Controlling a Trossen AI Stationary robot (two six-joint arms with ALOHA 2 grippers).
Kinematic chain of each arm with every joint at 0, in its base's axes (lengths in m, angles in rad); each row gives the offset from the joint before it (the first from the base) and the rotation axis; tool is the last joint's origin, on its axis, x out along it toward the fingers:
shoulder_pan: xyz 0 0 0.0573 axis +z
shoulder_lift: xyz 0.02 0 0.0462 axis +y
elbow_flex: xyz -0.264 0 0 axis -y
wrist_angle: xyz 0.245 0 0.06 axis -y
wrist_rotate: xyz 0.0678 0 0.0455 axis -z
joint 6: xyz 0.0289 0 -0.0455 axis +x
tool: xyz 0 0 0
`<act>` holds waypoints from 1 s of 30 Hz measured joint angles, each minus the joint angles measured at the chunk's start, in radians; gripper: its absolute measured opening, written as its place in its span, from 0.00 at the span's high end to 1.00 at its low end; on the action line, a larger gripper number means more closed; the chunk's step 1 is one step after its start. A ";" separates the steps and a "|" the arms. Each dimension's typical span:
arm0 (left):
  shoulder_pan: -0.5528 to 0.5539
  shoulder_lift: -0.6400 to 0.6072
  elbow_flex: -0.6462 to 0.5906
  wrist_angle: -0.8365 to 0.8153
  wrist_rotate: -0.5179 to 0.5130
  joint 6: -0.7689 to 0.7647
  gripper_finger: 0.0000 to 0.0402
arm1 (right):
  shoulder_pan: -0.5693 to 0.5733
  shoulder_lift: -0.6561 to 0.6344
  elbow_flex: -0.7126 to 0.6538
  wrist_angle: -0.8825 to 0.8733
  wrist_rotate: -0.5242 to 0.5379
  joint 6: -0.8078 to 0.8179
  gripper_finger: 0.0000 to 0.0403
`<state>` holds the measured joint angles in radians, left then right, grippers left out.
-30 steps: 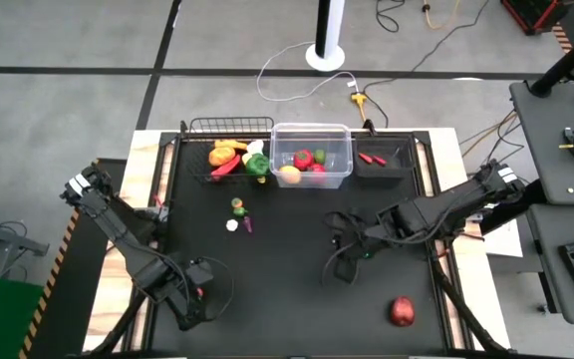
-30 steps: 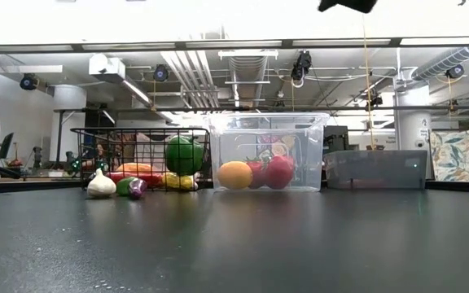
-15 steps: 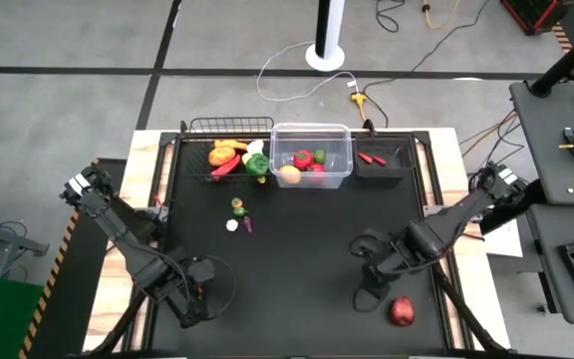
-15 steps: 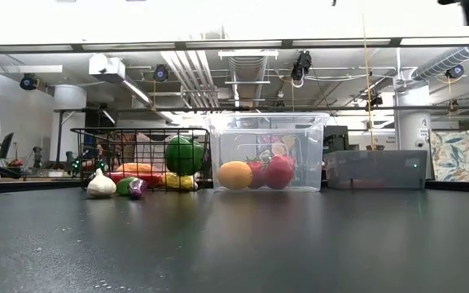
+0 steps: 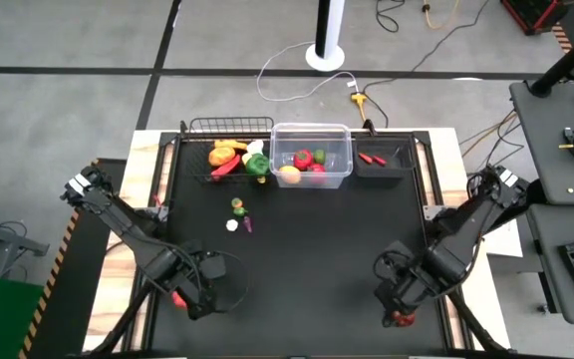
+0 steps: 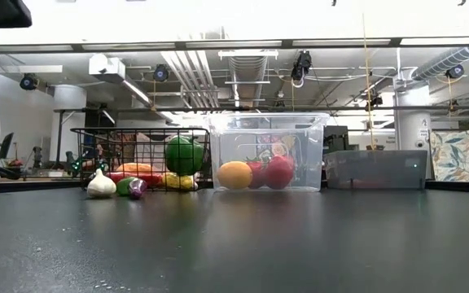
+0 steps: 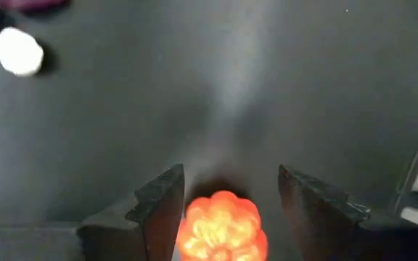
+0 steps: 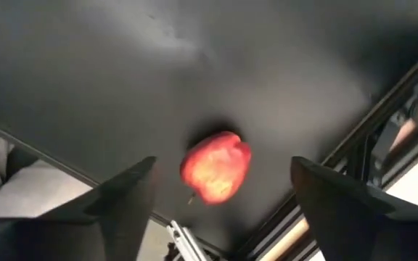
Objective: Sort produce into baskets
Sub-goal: Put the apple into the transparent bin
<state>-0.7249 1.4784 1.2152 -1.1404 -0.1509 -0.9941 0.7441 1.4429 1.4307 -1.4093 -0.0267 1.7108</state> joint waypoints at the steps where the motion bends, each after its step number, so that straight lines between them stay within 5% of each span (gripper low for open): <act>1: 0.008 0.000 0.000 0.000 0.000 0.027 0.49 | 0.011 0.000 -0.004 0.001 -0.001 0.029 0.23; 7: 0.073 -0.001 0.000 0.000 -0.026 0.198 0.49 | 0.084 0.000 -0.030 0.006 -0.004 0.216 0.12; 14: 0.160 -0.003 0.000 0.001 -0.098 0.353 0.49 | 0.164 0.001 -0.072 0.065 -0.008 0.453 0.11; 30: 0.197 -0.009 0.000 0.001 -0.208 0.418 0.49 | 0.198 0.001 -0.239 0.313 -0.009 0.668 0.11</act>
<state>-0.5278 1.4696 1.2152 -1.1397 -0.3584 -0.5756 0.9424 1.4437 1.1917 -1.0966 -0.0356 2.3792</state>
